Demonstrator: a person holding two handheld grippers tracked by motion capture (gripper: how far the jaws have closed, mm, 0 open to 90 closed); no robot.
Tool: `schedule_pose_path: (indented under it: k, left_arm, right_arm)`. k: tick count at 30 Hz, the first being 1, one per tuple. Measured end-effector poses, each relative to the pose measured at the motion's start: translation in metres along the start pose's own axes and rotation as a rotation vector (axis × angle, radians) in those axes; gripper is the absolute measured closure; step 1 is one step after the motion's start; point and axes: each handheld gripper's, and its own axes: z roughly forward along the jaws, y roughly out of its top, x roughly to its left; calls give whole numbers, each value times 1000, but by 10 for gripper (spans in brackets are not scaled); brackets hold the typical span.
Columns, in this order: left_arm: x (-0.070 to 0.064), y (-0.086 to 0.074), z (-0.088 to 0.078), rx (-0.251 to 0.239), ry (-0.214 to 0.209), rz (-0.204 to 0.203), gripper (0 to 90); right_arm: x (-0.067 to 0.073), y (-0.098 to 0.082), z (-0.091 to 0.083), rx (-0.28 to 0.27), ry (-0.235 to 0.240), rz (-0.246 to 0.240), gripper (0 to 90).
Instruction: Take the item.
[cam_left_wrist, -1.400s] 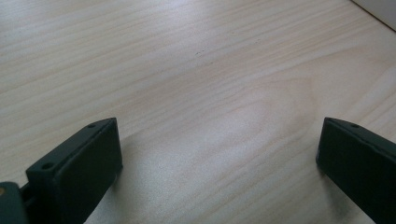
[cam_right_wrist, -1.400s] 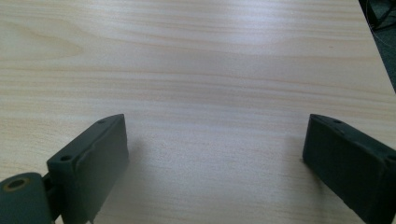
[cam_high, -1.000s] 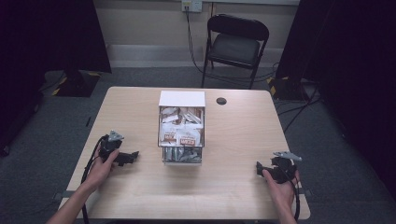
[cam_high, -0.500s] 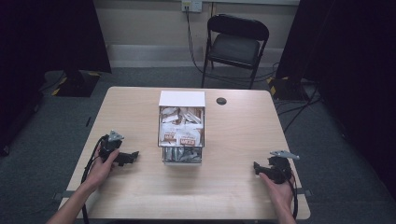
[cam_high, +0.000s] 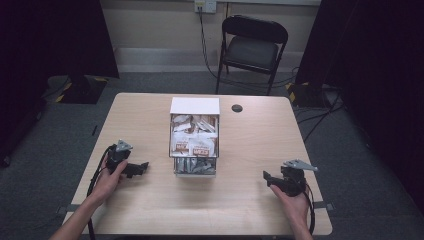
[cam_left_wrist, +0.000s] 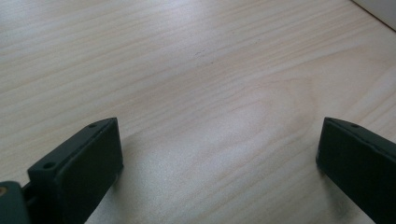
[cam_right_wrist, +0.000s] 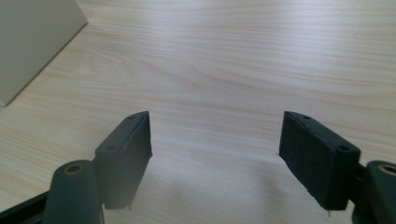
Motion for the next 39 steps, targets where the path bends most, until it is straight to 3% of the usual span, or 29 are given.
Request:
schedule_pose_path:
  k: [15,23,29,34,39]
  left_arm:
    - [0,0,0,2,-5,1,0]
    - [0,0,0,2,-5,2,0]
    - [1,0,0,3,-6,4,0]
    - [1,0,0,5,-5,7,0]
    - [1,0,0,2,-6,4,0]
  right_arm:
    - [22,19,-10,-19,173,-29,397]
    - [36,33,-19,-37,234,-37,498]
    - [48,44,-25,-56,289,-44,509]
    - [52,58,-30,-92,301,-49,521]
    - [55,69,-30,-108,283,-61,524]
